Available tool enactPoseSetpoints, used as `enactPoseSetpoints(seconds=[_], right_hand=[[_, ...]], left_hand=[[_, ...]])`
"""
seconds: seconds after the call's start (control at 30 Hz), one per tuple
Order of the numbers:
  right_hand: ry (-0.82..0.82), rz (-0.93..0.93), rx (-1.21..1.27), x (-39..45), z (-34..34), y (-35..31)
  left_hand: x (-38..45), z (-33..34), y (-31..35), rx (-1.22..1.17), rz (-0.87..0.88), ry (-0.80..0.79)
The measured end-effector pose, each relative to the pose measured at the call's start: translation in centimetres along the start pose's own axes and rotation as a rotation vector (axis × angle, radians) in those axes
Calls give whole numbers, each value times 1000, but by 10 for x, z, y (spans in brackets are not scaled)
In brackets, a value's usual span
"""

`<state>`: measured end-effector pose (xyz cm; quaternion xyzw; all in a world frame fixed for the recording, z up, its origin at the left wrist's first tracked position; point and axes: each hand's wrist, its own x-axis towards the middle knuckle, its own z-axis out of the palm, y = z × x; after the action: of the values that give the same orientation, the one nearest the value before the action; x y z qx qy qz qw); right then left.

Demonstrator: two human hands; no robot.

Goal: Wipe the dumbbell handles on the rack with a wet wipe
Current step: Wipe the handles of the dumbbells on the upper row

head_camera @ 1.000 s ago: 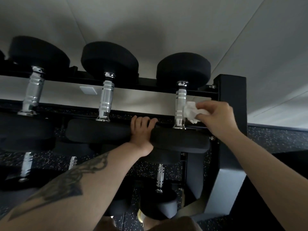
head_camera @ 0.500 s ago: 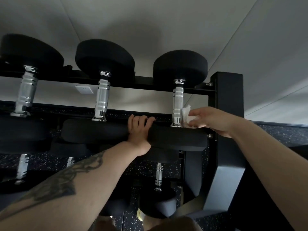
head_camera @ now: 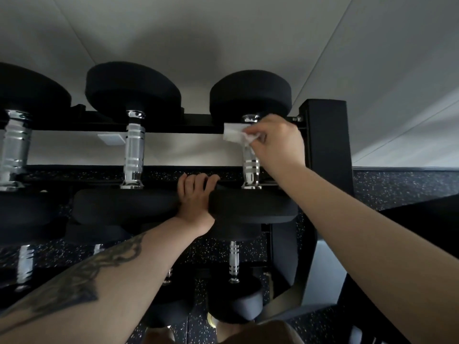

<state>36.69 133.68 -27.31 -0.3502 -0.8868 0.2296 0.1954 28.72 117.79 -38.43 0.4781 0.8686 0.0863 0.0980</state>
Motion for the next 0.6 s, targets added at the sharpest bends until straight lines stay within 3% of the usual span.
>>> enactPoseSetpoints(seconds=[0.13,0.23,0.4,0.47,0.53,0.6], right_hand=[[219,41,-60,16,7,4],[239,154,-88,13,10,2],[71,-214,-225,11,12,3],[76,-44,-51,14,8,7],[117,268,194,13,9,11],[30,653,551,14,16,14]], left_hand=[[-1,-1,1,-19,5,-17],[-1,1,0,-23,11,2],[0,3,-2,-4,18,15],[0,3,-1,-22,16,2],[1,3,-2,-31,9,-12],[0,3,-3,-18,19,-10]])
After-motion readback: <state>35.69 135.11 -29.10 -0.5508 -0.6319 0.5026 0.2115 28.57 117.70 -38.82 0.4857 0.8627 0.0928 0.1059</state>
